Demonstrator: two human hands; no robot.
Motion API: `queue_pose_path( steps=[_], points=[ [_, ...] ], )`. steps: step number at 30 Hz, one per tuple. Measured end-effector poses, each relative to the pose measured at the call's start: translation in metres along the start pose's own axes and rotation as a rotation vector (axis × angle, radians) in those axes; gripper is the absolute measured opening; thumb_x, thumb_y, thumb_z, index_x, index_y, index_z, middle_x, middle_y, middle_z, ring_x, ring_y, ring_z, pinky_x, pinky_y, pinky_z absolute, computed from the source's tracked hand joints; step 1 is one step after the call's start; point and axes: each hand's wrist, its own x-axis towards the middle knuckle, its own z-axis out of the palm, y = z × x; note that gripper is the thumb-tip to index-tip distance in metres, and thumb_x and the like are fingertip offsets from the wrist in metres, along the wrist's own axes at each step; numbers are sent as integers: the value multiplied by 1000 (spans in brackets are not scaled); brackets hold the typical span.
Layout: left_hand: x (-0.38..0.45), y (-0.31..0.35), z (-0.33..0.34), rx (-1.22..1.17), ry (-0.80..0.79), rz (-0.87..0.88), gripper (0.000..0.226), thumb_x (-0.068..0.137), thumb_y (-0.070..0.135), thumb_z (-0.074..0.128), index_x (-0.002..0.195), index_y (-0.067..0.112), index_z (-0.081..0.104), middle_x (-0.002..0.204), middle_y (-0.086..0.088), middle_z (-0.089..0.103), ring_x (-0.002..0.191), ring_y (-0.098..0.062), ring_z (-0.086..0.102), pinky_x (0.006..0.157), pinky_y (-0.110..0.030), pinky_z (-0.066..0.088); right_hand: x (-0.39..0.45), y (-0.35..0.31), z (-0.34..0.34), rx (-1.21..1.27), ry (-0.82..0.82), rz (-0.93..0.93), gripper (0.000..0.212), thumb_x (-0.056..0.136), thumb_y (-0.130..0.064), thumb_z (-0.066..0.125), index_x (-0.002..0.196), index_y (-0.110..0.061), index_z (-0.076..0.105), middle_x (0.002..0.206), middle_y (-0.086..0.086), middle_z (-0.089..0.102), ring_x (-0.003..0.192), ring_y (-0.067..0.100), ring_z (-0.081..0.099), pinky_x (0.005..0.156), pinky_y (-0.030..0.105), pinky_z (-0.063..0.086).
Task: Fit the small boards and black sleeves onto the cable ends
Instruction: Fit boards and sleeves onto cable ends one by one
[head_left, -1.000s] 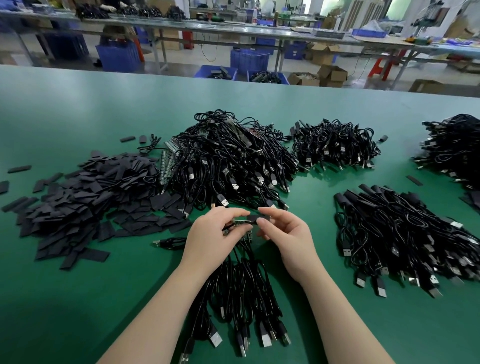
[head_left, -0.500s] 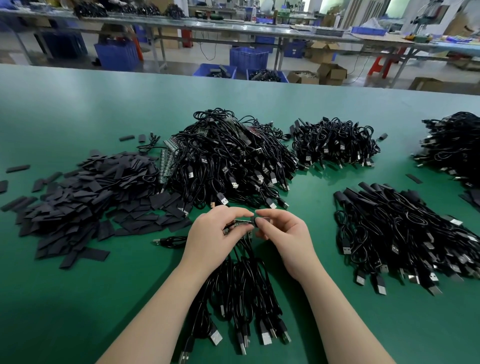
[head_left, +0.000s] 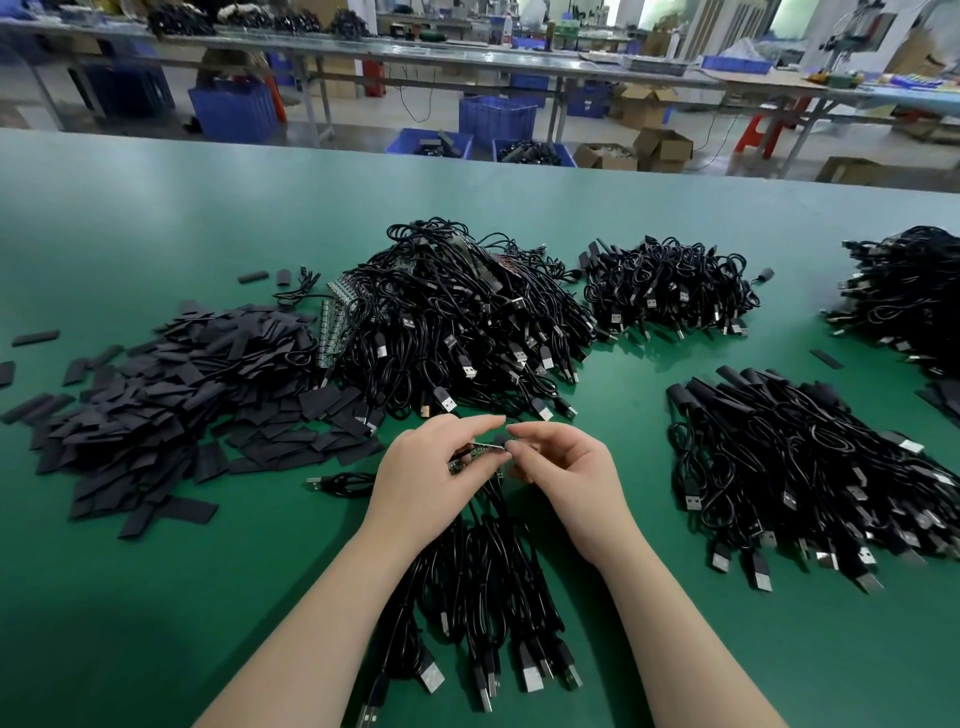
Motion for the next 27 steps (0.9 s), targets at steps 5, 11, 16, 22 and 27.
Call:
queue_pose_path(
  steps=[5, 11, 16, 22, 27],
  points=[
    [1, -2, 1, -51, 56, 31, 9, 88, 30, 69, 94, 36, 71, 89, 21, 64, 89, -1, 61, 77, -30, 52, 0, 0, 1, -49, 23, 13, 24, 88, -7, 73, 98, -28, 76, 73, -5, 69, 68, 7, 67, 68, 16, 51],
    [2, -2, 3, -97, 107, 26, 8, 88, 28, 63, 92, 33, 69, 93, 22, 62, 95, -1, 60, 79, -19, 48, -2, -2, 5, -132, 20, -5, 23, 87, -13, 75, 81, -35, 79, 75, -2, 75, 70, 8, 67, 70, 22, 56],
    [0, 2, 0, -130, 40, 1, 27, 84, 34, 63, 108, 45, 64, 109, 31, 63, 106, 4, 59, 87, -24, 51, -3, -2, 7, -172, 70, -42, 21, 89, -12, 72, 80, -31, 77, 79, 0, 76, 74, 11, 69, 73, 24, 57],
    [-1, 8, -2, -124, 38, -27, 40, 84, 23, 66, 109, 54, 57, 104, 36, 62, 101, 6, 60, 87, -32, 54, -4, 0, 8, -223, 95, -103, 25, 89, -10, 72, 78, -33, 74, 76, -6, 74, 71, 7, 67, 70, 20, 54],
    [0, 6, -1, -129, 22, -53, 42, 85, 17, 69, 106, 53, 59, 102, 34, 64, 97, 4, 62, 85, -34, 55, -4, 7, 9, -371, 130, -215, 24, 90, -13, 71, 75, -32, 69, 71, -10, 68, 66, 5, 60, 64, 17, 47]
  ],
)
